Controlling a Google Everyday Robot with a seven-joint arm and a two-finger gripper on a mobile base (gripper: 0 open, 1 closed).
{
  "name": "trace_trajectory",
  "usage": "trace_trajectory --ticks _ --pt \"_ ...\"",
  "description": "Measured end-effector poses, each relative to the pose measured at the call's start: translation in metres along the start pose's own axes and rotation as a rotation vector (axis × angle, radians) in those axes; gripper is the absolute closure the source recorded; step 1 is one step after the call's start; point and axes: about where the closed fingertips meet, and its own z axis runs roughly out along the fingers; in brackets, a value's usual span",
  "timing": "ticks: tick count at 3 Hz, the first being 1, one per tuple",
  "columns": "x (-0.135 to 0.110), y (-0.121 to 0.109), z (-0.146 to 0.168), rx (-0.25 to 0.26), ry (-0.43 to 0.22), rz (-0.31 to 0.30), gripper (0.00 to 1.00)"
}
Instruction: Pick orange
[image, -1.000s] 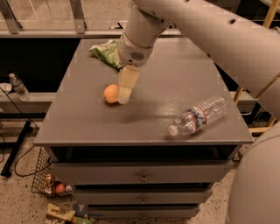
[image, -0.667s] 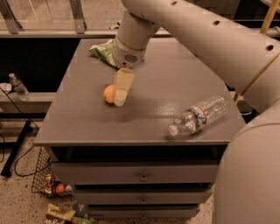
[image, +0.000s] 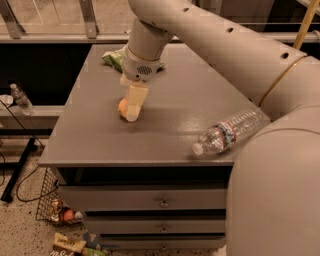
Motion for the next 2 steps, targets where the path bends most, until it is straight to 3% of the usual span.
trace_trajectory --ticks 2 --pt "-0.003 0.002 0.02 -0.038 0.027 -0.031 0.65"
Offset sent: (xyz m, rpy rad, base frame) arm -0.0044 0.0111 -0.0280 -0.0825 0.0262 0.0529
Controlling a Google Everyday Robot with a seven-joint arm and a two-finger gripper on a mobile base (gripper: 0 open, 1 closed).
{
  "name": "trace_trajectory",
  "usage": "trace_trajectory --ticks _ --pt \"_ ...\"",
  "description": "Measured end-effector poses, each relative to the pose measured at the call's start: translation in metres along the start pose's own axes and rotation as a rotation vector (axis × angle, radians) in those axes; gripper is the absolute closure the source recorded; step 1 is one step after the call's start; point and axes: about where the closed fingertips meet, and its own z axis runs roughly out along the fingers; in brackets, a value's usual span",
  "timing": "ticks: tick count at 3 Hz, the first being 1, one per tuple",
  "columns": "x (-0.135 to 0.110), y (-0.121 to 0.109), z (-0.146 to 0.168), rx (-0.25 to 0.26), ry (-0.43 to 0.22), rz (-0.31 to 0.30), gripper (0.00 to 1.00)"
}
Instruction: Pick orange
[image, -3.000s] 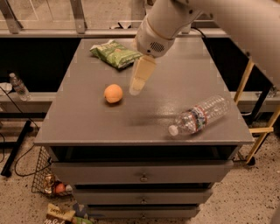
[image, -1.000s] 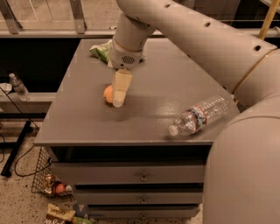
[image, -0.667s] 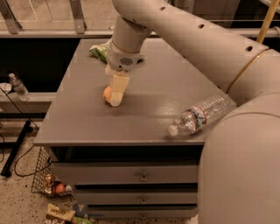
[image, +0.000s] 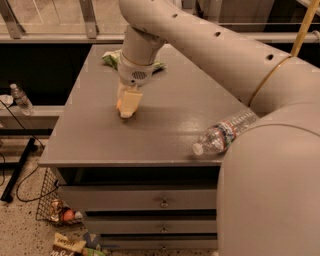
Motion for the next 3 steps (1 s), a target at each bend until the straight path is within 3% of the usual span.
trace_trajectory --ticks 1,2,3 --pt "0.0 0.0 -0.009 0.023 -0.018 -0.009 0.88" --pt "0.0 0.004 -0.044 0.111 -0.066 -0.021 1.0" --pt "0.001 0.009 -0.085 0.218 -0.115 -0.037 1.0"
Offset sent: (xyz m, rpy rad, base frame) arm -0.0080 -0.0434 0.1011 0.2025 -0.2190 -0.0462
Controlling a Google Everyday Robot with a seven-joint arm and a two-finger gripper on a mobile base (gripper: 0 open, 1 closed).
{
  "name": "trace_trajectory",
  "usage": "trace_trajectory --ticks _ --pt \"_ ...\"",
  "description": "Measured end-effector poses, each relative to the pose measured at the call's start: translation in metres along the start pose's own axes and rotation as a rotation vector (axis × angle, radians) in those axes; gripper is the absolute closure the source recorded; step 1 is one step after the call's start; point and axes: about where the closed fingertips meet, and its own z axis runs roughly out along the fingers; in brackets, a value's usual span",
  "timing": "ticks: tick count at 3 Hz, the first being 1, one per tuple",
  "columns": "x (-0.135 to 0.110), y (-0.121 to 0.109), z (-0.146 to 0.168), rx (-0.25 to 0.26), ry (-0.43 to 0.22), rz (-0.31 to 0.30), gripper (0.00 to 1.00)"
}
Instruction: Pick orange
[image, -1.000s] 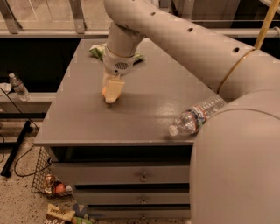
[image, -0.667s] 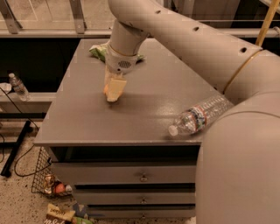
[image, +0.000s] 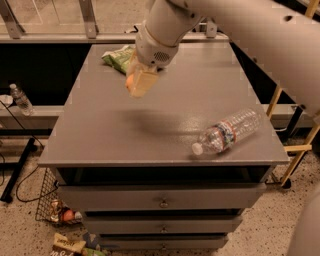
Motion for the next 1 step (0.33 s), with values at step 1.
trace_trajectory --ticks 1 --pt "0.0016 -0.0004 -0.0026 0.008 -0.001 0.002 1.0"
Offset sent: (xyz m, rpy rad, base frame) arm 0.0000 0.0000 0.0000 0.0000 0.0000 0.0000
